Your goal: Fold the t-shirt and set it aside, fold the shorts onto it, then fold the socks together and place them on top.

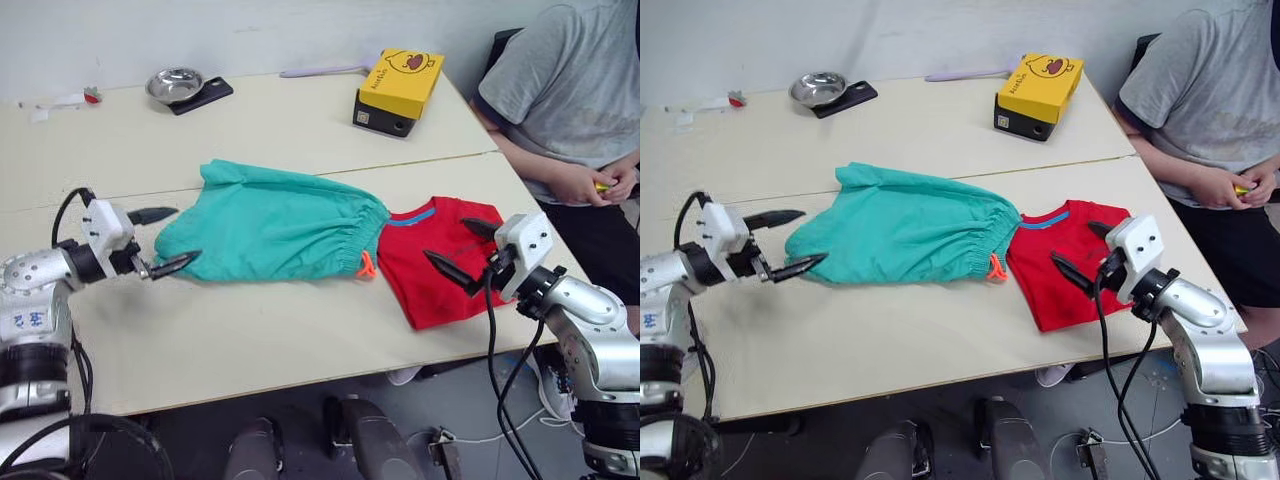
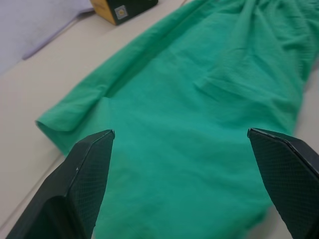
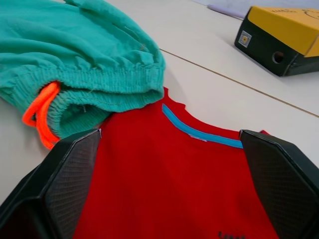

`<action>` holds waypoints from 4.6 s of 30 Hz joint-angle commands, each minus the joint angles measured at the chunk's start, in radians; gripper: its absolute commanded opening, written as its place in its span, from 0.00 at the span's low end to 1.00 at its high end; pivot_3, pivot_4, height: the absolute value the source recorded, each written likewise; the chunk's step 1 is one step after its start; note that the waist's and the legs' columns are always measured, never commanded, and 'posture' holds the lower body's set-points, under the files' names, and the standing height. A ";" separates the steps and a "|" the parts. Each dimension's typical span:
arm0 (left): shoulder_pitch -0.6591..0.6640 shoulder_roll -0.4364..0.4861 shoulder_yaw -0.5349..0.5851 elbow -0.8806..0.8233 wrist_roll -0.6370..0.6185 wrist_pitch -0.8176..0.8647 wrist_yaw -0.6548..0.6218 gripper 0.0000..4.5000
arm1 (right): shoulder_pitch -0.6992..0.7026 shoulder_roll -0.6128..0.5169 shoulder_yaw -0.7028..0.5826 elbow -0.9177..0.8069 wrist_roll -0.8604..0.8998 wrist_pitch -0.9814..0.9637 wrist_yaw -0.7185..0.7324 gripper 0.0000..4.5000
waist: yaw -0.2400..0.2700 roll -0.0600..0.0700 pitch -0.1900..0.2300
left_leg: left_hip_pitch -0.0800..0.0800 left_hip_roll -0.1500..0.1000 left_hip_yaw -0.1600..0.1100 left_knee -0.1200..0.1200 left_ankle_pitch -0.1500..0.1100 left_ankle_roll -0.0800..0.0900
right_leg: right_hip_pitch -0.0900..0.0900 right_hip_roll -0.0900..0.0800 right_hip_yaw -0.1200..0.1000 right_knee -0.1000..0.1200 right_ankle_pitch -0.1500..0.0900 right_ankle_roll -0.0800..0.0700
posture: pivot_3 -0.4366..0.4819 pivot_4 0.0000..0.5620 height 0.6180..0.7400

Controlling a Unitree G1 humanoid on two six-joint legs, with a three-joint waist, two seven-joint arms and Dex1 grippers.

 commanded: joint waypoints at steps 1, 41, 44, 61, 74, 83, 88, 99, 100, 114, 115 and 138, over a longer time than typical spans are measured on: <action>0.063 0.036 0.042 -0.130 -0.025 0.043 0.011 1.00 | -0.009 0.013 0.023 -0.046 -0.006 -0.036 0.005 1.00 | -0.005 0.003 0.002 | 0.000 -0.003 -0.014 -0.001 0.001 0.002 | 0.009 -0.007 -0.016 -0.003 -0.002 0.003 | 0.48 0.27 1.00; -0.299 -0.151 -0.327 0.251 0.330 -0.167 0.024 1.00 | -0.024 -0.003 0.325 -0.005 -0.398 -0.257 0.020 1.00 | 0.082 0.023 0.014 | -0.016 -0.026 -0.058 0.002 0.009 0.028 | 0.035 -0.049 -0.083 -0.028 -0.009 0.027 | 0.48 0.27 1.00; -0.388 -0.189 -0.360 0.385 0.375 -0.220 0.046 1.00 | -0.078 0.010 0.357 0.040 -0.470 -0.245 -0.019 1.00 | 0.083 0.023 0.014 | -0.017 -0.027 -0.056 0.003 0.008 0.029 | 0.033 -0.050 -0.082 -0.027 -0.005 0.024 | 0.48 0.27 1.00; -0.267 -0.141 -0.342 0.235 0.249 -0.066 -0.196 0.00 | -0.130 0.024 0.416 0.079 -0.500 -0.345 0.026 0.01 | 0.065 0.023 0.014 | -0.014 -0.027 -0.054 0.004 0.008 0.029 | 0.033 -0.050 -0.079 -0.022 -0.005 0.024 | 0.48 0.27 1.00; 0.527 0.041 -0.037 -0.786 0.017 0.474 0.022 0.00 | -0.038 -0.119 0.380 0.150 -0.298 -0.647 0.295 0.01 | 0.071 0.024 0.015 | -0.012 -0.027 -0.053 0.002 0.006 0.031 | 0.036 -0.050 -0.074 -0.029 -0.007 0.027 | 0.48 0.27 1.00; 0.664 -0.049 0.045 -0.837 -0.013 0.452 0.143 0.35 | 0.018 -0.146 0.337 0.060 -0.072 -0.462 0.388 0.40 | 0.088 0.024 0.014 | -0.014 -0.025 -0.052 0.001 0.004 0.027 | 0.035 -0.044 -0.069 -0.037 -0.006 0.029 | 0.48 0.27 1.00; 0.659 0.063 0.190 -0.805 -0.262 0.601 -0.046 0.62 | 0.089 -0.243 0.196 -0.104 0.173 -0.183 0.404 0.55 | 0.085 0.024 0.015 | -0.015 -0.024 -0.052 0.002 0.003 0.032 | 0.034 -0.044 -0.069 -0.037 -0.005 0.026 | 0.48 0.27 1.00; 0.132 -0.093 -0.122 -0.606 -0.179 0.593 0.131 0.13 | -0.141 0.047 0.347 -0.109 0.079 0.003 0.096 0.00 | 0.082 0.025 0.015 | -0.013 -0.025 -0.047 0.002 0.004 0.031 | 0.034 -0.043 -0.064 -0.034 -0.004 0.031 | 0.48 0.27 1.00; 0.107 -0.123 -0.168 -0.571 -0.140 0.557 0.136 0.06 | -0.159 0.082 0.382 -0.077 0.016 -0.019 0.058 0.00 | 0.081 0.025 0.014 | -0.013 -0.025 -0.045 0.002 0.004 0.032 | 0.033 -0.043 -0.063 -0.033 -0.002 0.029 | 0.48 0.27 1.00; 0.017 -0.335 -0.291 -0.255 0.186 0.356 0.445 0.00 | -0.132 0.200 0.420 0.149 -0.332 -0.165 -0.177 0.00 | 0.077 0.022 0.013 | -0.017 -0.026 -0.029 0.003 0.001 0.036 | 0.021 -0.047 -0.054 -0.028 0.000 0.029 | 0.48 0.27 1.00; 0.023 -0.331 -0.274 -0.227 0.202 0.336 0.478 0.00 | -0.108 0.182 0.389 0.151 -0.330 -0.184 -0.182 0.00 | 0.079 0.022 0.013 | -0.016 -0.026 -0.029 0.003 -0.001 0.040 | 0.021 -0.047 -0.053 -0.027 0.001 0.029 | 0.48 0.27 1.00; -0.125 -0.359 -0.206 -0.039 0.210 0.188 0.509 0.00 | -0.242 0.305 0.351 0.260 -0.298 -0.169 -0.200 0.00 | 0.065 0.023 0.011 | -0.011 -0.026 -0.028 0.003 0.002 0.041 | 0.027 -0.047 -0.052 -0.030 0.005 0.031 | 0.48 0.27 1.00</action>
